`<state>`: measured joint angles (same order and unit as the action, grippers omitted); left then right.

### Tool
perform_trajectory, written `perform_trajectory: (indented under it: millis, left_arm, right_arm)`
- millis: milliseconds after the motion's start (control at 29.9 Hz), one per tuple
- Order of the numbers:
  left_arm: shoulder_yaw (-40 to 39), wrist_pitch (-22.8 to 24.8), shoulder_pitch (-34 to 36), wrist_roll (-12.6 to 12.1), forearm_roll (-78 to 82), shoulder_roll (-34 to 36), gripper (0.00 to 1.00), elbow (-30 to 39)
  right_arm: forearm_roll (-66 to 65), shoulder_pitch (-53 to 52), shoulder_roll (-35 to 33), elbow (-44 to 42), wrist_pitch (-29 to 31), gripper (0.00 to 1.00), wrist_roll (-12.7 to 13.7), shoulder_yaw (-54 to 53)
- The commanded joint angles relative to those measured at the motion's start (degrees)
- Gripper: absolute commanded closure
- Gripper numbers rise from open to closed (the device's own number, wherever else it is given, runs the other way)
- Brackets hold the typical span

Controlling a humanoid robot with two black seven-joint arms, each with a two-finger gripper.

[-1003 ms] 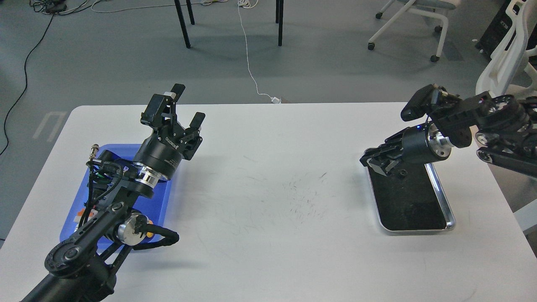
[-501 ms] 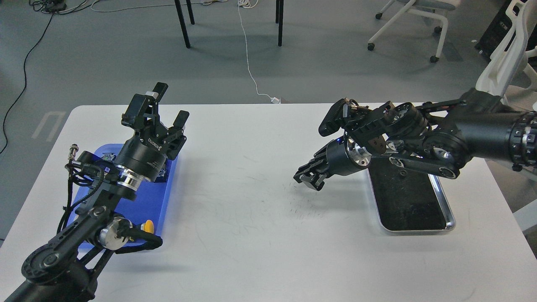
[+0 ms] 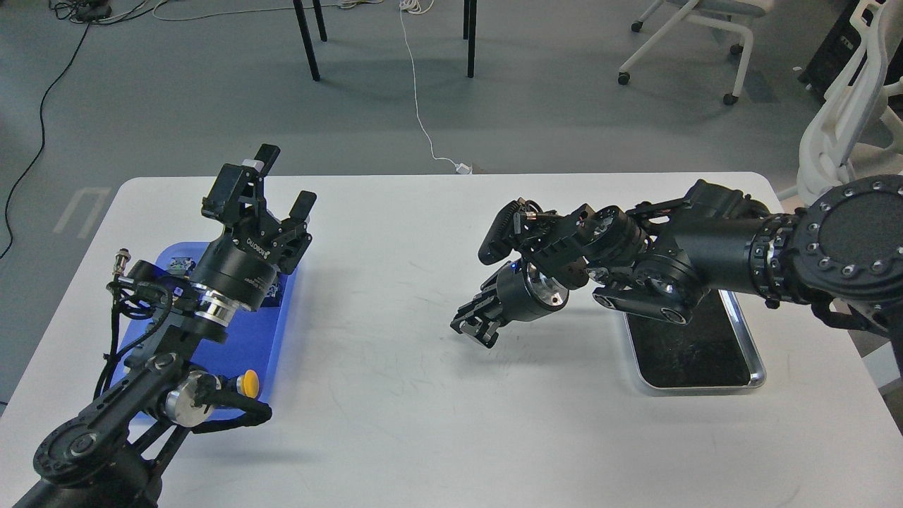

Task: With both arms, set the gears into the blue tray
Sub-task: 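Lower the right gripper and release the black part onto the table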

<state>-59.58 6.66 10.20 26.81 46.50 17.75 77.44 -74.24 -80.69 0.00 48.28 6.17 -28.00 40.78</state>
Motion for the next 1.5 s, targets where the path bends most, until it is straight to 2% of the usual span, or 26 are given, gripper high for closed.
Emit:
perform_trajectory:
  millis: [0, 401, 735, 869, 1070, 1203, 1304, 1471]
  left_arm:
    - [0.08, 0.01, 0.0, 0.08, 0.0, -0.09, 0.02, -0.01]
    - [0.08, 0.01, -0.09, -0.01, 0.0, -0.09, 0.02, 0.08]
    - [0.08, -0.07, -0.09, -0.01, 0.0, -0.09, 0.02, 0.08]
    - [0.26, -0.07, -0.09, -0.01, 0.0, -0.09, 0.02, 0.08]
    - [0.34, -0.07, 0.17, -0.1, 0.0, 0.09, 0.02, 0.08]
    - [0.87, 0.01, 0.7, -0.01, 0.0, 1.4, 0.02, 0.08]
    - [1.13, 0.1, 0.96, -0.01, 0.09, 2.81, 0.02, 0.16]
    - [1.14, 2.03, 1.14, 0.17, 3.24, 5.62, 0.02, 1.04]
  right_arm:
    - [-0.03, 0.71, 0.0, 0.06, -0.98, 0.83, 0.0, 0.09]
    - [1.03, 1.77, 0.0, -0.03, -2.39, 0.78, 0.0, 1.58]
    - [1.11, 2.21, 0.0, -0.12, -2.83, 0.58, 0.0, 1.84]
    - [1.2, 2.47, 0.0, -0.03, -2.92, 0.41, 0.0, 1.75]
    - [3.3, 0.89, 0.0, 1.02, -3.0, 0.07, 0.0, 0.88]
    - [3.93, -1.39, -6.31, 4.44, -2.92, 0.04, 0.0, -0.87]
    - [5.76, -0.96, -12.63, 7.34, -2.92, 0.04, 0.0, -6.49]
    - [26.12, 3.78, -22.4, 12.88, -2.92, 0.04, 0.0, -15.02]
